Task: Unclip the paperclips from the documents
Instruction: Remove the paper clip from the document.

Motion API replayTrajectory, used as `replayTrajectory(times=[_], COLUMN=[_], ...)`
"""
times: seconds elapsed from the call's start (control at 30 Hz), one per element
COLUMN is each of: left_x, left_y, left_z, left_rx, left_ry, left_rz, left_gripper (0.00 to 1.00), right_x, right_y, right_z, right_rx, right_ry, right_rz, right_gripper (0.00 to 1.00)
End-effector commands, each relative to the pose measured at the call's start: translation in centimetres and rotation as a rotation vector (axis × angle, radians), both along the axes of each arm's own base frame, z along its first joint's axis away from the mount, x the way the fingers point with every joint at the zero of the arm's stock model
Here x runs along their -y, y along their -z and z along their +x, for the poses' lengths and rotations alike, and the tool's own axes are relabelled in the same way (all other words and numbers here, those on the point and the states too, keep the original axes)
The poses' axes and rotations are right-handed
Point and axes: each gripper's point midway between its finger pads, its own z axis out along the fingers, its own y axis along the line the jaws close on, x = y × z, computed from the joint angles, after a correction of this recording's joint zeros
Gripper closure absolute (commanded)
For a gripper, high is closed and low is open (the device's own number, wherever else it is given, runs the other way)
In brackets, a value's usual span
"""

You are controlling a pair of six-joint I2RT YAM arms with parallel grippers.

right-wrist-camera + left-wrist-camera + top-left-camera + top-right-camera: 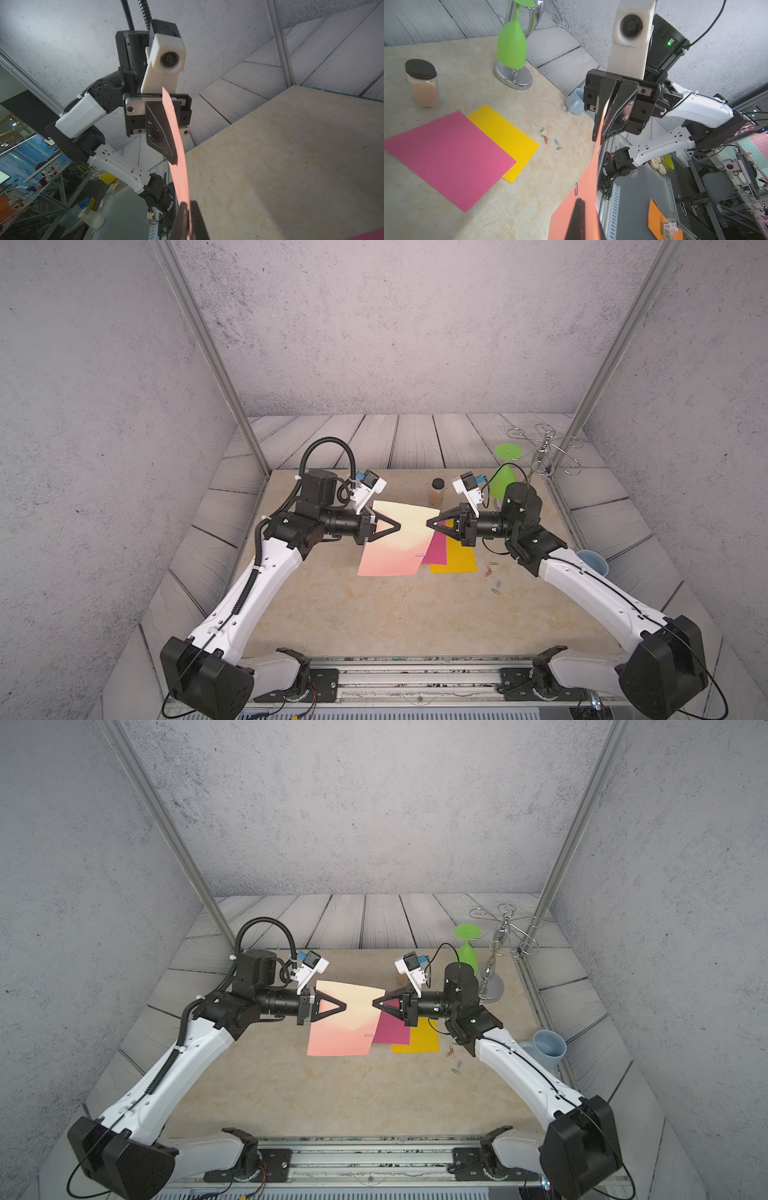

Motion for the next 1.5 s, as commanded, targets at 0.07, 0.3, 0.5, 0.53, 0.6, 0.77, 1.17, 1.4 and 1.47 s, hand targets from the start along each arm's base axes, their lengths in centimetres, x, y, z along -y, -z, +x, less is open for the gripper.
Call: replayTrajectory(times=[0.07,0.3,0.5,0.53,0.6,0.77,1.17,1.4,1.47], left_x=[-0.5,-0.5,-0.5,-0.5,-0.4,-0.4,-0.4,-0.4,-0.5], left_y=[-0.4,-0.5,-0.7,-0.8,-0.8,-0.8,-0.9,-0.6,-0.5], left_z=[-0.3,-0.2,-0.3,-0.3,-0.3,-0.3,-0.1,0.0,0.0], left_rx=[0.025,0.024,0.028,0.029,0.027,0.026,0.030,0.026,0.027], left_ry=[-0.003,0.001,0.003,0.003,0.005,0.007,0.006,0.002,-0.003], left_rz=[-0.007,-0.009,-0.011,-0.011,-0.012,-0.013,-0.011,-0.004,0.002], left_gripper=[1.00,1.00,1.00,1.00,1.00,1.00,1.00,1.00,1.00], right_x=[0.9,1.1,1.3,1.3,1.3,1.4,2.2,3.9,5.2], right_y=[-1.2,-1.3,-1.2,-1.3,-1.3,-1.4,-0.5,1.0,2.7], right_z=[-0.3,-0.2,-0.1,0.0,0.0,0.0,0.6,2.0,3.1], right_rx=[0.039,0.039,0.035,0.038,0.038,0.038,0.016,-0.033,-0.082], right_ry=[0.015,0.019,0.023,0.026,0.024,0.020,0.049,0.144,0.227], right_rz=[0.012,0.012,0.011,0.012,0.014,0.015,-0.001,-0.046,-0.089], right_gripper=[0.93,0.93,0.93,0.93,0.93,0.92,0.92,0.93,0.94])
